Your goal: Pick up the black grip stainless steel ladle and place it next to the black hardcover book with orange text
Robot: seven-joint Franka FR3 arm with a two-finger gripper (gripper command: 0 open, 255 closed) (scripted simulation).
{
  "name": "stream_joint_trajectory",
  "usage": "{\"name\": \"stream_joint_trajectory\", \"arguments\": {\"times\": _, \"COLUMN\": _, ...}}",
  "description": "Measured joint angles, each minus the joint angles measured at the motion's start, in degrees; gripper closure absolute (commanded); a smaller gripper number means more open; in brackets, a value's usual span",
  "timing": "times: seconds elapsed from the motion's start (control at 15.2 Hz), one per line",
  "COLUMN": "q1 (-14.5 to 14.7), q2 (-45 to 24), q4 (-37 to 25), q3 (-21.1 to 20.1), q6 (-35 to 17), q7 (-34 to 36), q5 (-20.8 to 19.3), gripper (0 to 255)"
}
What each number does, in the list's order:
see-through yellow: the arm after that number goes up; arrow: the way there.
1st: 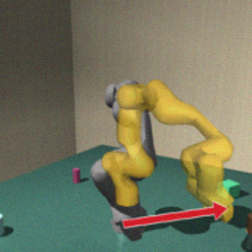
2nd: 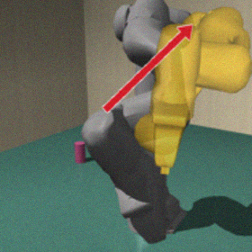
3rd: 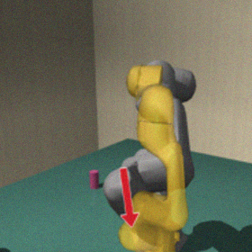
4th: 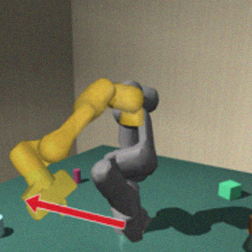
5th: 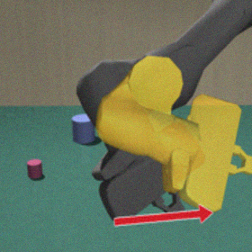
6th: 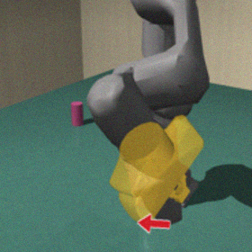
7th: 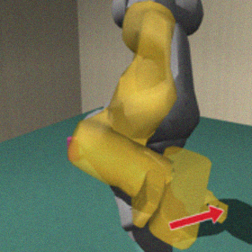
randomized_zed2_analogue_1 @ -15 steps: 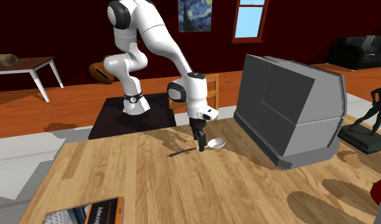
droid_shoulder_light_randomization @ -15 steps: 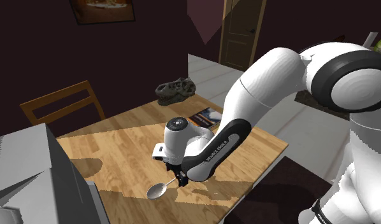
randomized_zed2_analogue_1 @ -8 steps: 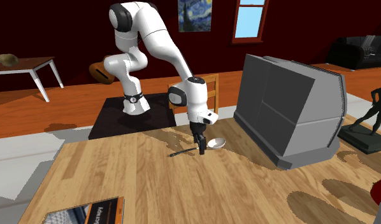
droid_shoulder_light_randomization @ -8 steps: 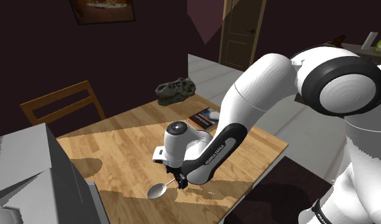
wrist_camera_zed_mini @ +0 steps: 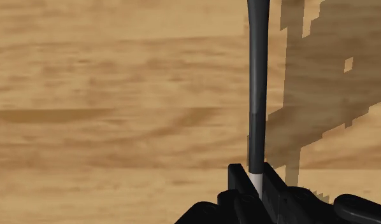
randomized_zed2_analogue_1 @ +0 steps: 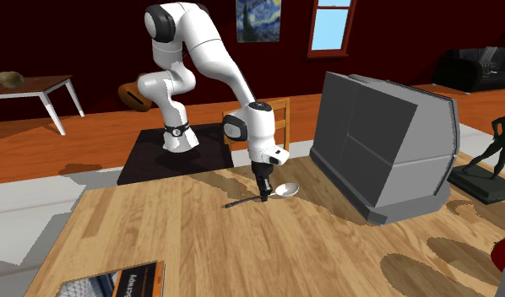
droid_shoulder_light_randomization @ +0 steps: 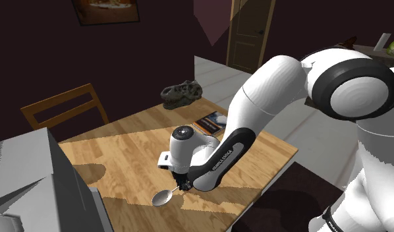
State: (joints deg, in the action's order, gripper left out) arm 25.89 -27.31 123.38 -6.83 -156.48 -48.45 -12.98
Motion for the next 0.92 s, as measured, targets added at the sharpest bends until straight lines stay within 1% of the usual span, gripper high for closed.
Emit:
{"name": "stream_joint_trajectory", "arguments": {"times": 0.4, "q1": -0.1, "q2": 0.3, "q4": 0.1, "q3": -0.1, "q6": 0.2, "q7": -0.1, "q5": 0.1, "gripper": 255}}
{"name": "stream_joint_trajectory", "arguments": {"times": 0.92, "q1": -1.1, "q2": 5.2, "q4": 0.5, "q3": -1.5, "q6": 4.7, "q7": -1.5, "q5": 1.9, "gripper": 255}}
